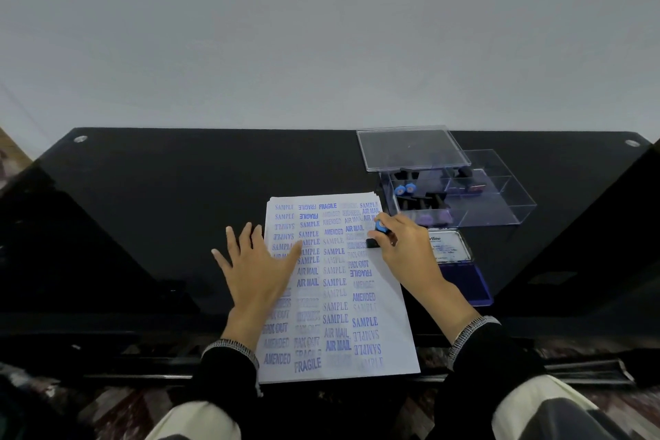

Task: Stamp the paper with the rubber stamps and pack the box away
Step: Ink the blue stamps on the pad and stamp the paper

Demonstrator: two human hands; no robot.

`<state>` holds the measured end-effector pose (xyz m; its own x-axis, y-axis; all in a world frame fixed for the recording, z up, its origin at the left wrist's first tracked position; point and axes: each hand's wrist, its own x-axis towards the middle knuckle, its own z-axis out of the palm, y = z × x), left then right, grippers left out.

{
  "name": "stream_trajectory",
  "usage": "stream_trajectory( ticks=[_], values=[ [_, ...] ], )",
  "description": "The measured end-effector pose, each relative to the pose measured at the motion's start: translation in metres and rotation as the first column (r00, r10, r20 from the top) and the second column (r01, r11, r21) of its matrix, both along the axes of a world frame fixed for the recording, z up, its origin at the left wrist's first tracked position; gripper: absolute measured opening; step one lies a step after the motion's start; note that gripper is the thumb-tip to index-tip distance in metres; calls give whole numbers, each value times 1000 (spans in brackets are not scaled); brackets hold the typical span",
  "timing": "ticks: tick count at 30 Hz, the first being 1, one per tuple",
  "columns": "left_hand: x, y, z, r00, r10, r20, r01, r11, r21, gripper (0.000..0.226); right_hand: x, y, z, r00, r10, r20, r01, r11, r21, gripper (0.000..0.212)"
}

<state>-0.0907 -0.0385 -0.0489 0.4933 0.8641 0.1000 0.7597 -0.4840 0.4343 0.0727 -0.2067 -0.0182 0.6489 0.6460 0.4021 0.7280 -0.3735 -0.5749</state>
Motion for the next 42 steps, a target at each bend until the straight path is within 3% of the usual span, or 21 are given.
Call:
stream_trajectory(
  ticks=[6, 11, 15, 17, 19, 24, 28, 37, 42],
  values=[
    [0, -4, 1, 996, -47, -72, 47, 999, -4, 105, 6, 3, 2, 1000, 13, 22, -12, 999, -32, 9],
    [-1, -4, 2, 995, -51, -91, 51, 999, -3, 106, -3, -2, -6, 1000, -12, 10, 11, 999, 45, 11],
    [0, -3, 1, 994, -47, -99, 48, 999, 1, 104, 5, 3, 2, 999, 9, -34, -9, 1000, -17, 10],
    [1, -2, 1, 994, -48, -99, 49, 999, 4, 103, 12, 3, 8, 994, 9, -111, -12, 999, -30, 14],
    [2, -1, 0, 993, -49, -105, 50, 999, 7, 102, 17, -1, 13, 976, -24, -218, 38, 998, 56, 15],
    [3, 0, -1, 991, -45, -127, 47, 999, 17, 102, 20, -8, 15, 854, -125, -505, 323, 888, 327, 15],
    [3, 0, -1, 992, -45, -115, 48, 999, 19, 102, 23, -10, 16, 795, -122, -595, 400, 842, 361, 21],
    [3, 0, 0, 989, -51, -136, 54, 998, 17, 101, 14, -20, 23, 829, -61, -555, 294, 893, 341, 11],
    [3, -5, 2, 983, -65, -172, 68, 998, 8, 102, 14, -55, 24, 848, -62, -527, 223, 943, 248, 8]
  ],
)
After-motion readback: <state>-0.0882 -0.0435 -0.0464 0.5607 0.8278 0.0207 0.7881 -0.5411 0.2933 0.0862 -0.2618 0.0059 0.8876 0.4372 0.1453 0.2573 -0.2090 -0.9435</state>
